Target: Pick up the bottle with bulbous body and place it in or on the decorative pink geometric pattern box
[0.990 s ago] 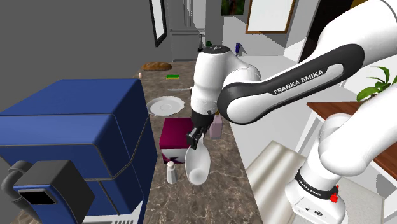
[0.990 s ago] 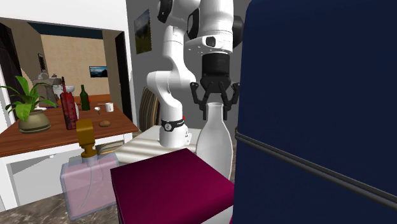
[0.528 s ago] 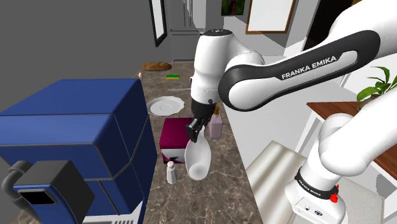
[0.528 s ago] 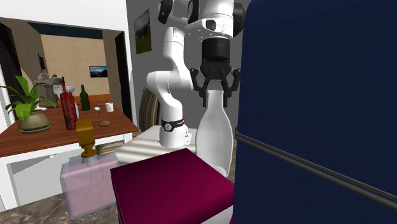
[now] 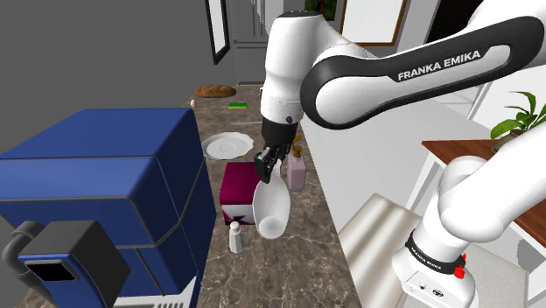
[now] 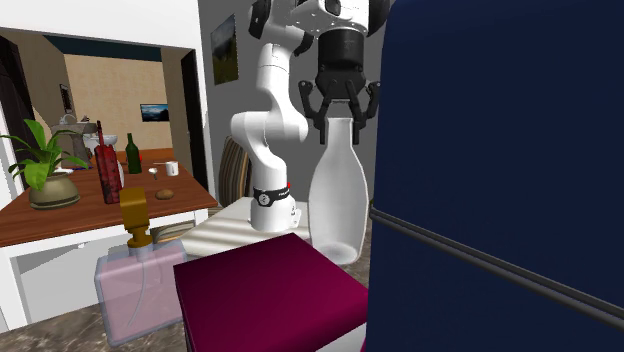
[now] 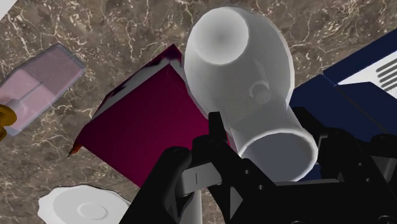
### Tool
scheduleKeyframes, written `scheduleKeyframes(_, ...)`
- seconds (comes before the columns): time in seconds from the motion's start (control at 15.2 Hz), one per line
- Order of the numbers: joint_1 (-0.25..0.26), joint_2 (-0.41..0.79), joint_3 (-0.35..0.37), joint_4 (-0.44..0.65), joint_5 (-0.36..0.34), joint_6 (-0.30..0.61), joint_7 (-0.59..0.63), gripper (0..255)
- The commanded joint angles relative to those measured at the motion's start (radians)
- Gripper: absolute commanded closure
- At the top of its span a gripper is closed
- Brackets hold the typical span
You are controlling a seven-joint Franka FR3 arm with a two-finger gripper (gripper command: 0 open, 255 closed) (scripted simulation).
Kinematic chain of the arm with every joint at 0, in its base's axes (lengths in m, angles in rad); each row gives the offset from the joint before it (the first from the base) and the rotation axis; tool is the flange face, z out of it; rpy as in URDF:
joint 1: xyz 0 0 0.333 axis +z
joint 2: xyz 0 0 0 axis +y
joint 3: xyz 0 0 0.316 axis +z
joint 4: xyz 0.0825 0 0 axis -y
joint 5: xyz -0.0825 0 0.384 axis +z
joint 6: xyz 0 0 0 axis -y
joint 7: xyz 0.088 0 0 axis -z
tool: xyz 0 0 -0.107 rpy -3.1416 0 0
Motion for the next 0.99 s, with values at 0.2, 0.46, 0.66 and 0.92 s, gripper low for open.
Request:
scheduleKeyframes(0.2, -0.002, -0.012, -0.012, 0.057, -0.003, -0.069, -0.004, 255)
scheduleKeyframes(0.46, -0.004, -0.015, -0.020, 0.108, -0.007, -0.123, -0.005, 255)
scheduleKeyframes(0.66, -0.006, -0.015, -0.026, 0.148, -0.010, -0.162, -0.005, 255)
scheduleKeyframes(0.92, -0.010, -0.011, -0.032, 0.204, -0.016, -0.215, -0.005, 255)
